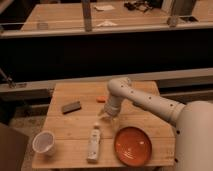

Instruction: Place the bottle in the ceramic bowl

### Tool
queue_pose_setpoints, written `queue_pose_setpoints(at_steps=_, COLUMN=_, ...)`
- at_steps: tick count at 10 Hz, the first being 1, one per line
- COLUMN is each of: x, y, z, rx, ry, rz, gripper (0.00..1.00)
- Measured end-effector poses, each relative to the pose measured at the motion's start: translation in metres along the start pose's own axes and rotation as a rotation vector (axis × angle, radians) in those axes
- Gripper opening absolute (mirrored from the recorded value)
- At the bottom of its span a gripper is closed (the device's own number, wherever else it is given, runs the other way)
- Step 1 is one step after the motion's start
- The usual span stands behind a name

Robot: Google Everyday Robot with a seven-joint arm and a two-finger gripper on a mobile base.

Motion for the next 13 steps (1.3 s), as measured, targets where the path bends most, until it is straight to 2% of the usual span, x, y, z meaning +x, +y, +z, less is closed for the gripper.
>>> queue_pose_setpoints(at_steps=2, x=-0.004, y=0.003, z=0.004, rx=-0.001, ry=0.006, rz=-0.016, gripper=0.80)
queue_pose_setpoints(at_steps=3, x=-0.016, y=0.007, z=0.004, rx=-0.012, ry=0.018, rz=-0.033, gripper=0.80)
queue_pose_setpoints(at_steps=5, x=-0.038, y=0.007, z=0.011, rx=-0.010, ry=0.020, rz=-0.034, gripper=0.80)
queue_pose_setpoints(at_steps=7, x=-0.043, y=0.002, z=0.013, rx=0.005, ry=0.019, rz=-0.036, gripper=0.80)
queue_pose_setpoints(at_steps=9, x=-0.038, y=0.017, z=0.012, rx=-0.004, ry=0.020, rz=-0.041, gripper=0.80)
queue_pose_setpoints(at_steps=10, x=-0.044, y=0.021, z=0.014, rx=-0.015, ry=0.018, rz=-0.051, gripper=0.80)
queue_pose_setpoints(at_steps=13, x=-0.066, y=0.017, z=0.019, rx=-0.013, ry=0.015, rz=-0.061, gripper=0.80)
